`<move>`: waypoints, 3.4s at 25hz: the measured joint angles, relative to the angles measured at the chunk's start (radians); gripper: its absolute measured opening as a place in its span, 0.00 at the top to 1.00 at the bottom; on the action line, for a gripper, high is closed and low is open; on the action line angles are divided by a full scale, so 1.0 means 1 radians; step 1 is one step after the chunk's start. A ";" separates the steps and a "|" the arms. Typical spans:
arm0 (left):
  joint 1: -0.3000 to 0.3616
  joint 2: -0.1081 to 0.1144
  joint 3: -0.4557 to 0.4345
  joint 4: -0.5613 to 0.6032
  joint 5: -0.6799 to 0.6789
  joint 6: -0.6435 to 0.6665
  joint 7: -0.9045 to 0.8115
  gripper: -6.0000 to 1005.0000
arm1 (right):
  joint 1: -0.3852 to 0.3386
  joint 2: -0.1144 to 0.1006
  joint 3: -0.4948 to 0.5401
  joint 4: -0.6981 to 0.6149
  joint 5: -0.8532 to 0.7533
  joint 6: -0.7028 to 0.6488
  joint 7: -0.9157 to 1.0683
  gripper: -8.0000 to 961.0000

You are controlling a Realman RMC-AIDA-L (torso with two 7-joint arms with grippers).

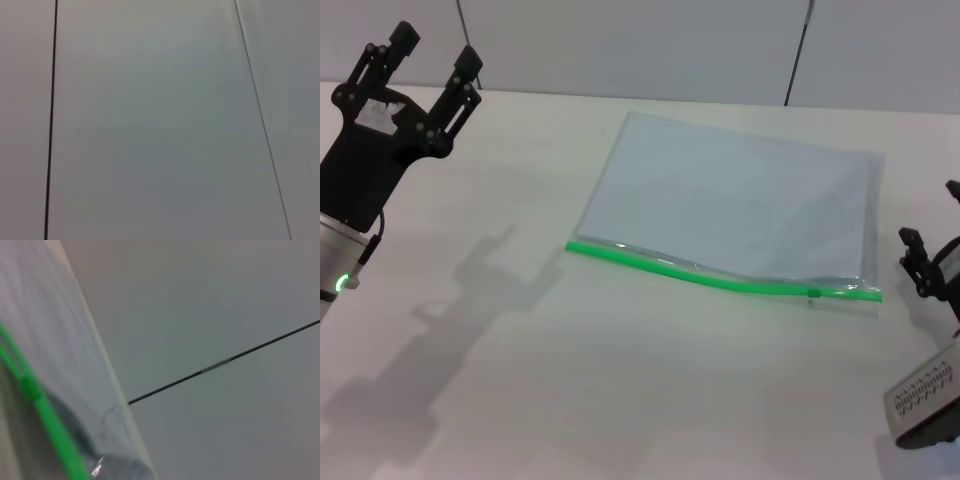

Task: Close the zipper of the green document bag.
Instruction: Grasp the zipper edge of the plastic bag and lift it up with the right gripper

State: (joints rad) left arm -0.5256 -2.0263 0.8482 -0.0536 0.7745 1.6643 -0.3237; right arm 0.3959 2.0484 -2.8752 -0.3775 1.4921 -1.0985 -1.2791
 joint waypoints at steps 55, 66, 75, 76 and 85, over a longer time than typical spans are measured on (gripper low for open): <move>0.001 0.000 0.000 0.000 0.000 -0.003 0.000 0.28 | 0.054 -0.002 -0.001 -0.203 -0.150 0.262 -0.200 0.78; -0.004 0.000 0.000 0.000 0.000 -0.024 0.000 0.28 | 0.075 -0.004 -0.001 -0.233 -0.159 0.264 -0.198 0.89; -0.023 0.001 0.023 0.000 0.041 -0.083 0.011 0.28 | 0.093 -0.005 -0.001 -0.242 -0.164 0.259 -0.171 0.91; -0.027 0.001 0.025 0.000 0.056 -0.094 0.012 0.28 | 0.094 -0.006 -0.001 -0.246 -0.164 0.259 -0.168 0.91; -0.076 -0.003 0.026 0.024 0.305 -0.243 0.089 0.28 | 0.142 -0.008 -0.001 -0.263 -0.165 0.324 -0.085 0.92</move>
State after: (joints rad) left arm -0.6012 -2.0292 0.8745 -0.0294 1.0793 1.4217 -0.2342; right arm 0.5383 2.0401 -2.8763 -0.6403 1.3270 -0.7747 -1.3641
